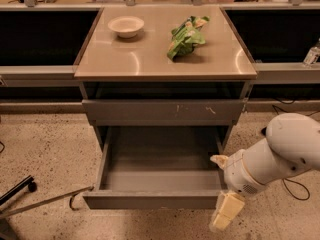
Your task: Close middle drawer
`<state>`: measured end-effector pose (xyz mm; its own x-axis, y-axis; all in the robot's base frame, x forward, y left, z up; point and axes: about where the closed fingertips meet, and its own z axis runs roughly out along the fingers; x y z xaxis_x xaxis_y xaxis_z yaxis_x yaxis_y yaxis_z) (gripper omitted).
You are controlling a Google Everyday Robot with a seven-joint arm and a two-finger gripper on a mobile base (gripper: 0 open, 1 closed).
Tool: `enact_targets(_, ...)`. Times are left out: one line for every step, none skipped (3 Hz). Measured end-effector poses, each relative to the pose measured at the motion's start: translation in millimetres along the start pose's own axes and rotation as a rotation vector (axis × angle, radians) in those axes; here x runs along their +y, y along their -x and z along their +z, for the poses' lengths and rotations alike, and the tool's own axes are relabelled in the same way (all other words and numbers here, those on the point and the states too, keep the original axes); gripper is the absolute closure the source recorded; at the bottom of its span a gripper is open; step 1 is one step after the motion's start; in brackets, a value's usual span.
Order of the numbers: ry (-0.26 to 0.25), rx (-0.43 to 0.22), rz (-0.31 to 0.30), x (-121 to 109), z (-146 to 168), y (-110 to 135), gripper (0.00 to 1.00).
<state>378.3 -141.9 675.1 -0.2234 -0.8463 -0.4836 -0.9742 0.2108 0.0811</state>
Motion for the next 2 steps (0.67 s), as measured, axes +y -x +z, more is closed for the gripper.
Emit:
enact_targets(0.0,0.0,0.0,0.0,0.0,0.0,0.0)
enact_targets(0.035,-0.011,0.015,-3.8,24.6,-10.4,0.0)
